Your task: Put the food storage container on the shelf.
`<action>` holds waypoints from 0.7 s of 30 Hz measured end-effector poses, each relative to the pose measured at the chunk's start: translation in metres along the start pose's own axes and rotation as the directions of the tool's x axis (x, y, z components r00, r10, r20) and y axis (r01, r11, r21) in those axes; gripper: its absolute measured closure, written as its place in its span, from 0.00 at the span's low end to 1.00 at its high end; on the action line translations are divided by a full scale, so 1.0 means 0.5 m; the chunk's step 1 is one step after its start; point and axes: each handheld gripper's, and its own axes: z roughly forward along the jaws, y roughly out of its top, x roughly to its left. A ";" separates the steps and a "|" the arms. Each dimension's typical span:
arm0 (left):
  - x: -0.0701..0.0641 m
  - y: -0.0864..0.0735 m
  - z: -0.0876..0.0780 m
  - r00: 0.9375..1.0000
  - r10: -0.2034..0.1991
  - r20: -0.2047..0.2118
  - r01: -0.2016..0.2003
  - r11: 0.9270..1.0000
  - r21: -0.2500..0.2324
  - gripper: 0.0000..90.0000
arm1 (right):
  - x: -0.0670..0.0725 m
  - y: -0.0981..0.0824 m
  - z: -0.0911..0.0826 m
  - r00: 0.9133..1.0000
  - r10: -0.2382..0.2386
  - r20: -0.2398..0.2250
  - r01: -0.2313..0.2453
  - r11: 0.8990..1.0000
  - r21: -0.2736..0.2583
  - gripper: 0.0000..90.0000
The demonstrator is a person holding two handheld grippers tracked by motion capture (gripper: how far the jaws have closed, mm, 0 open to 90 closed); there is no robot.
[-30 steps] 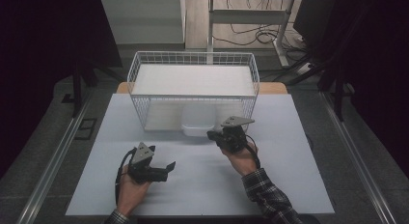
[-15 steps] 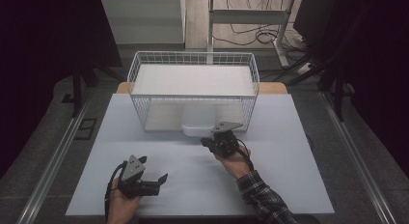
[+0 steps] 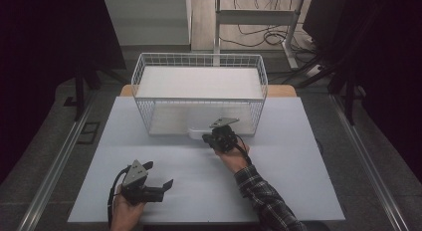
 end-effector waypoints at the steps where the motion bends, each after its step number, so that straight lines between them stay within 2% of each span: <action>1: 0.000 0.000 0.000 1.000 0.000 0.000 0.000 1.000 0.000 0.05 | 0.000 0.000 0.000 1.000 0.000 0.000 0.000 1.000 0.000 0.98; 10: 0.000 0.000 0.002 1.000 0.003 -0.006 -0.003 1.000 0.000 0.05 | -0.020 0.028 0.013 1.000 -0.008 0.026 0.008 1.000 -0.002 0.98; 21: 0.000 0.000 0.006 1.000 0.012 -0.004 -0.012 1.000 0.010 0.04 | -0.046 0.041 0.024 0.999 0.003 0.052 -0.003 1.000 0.009 0.98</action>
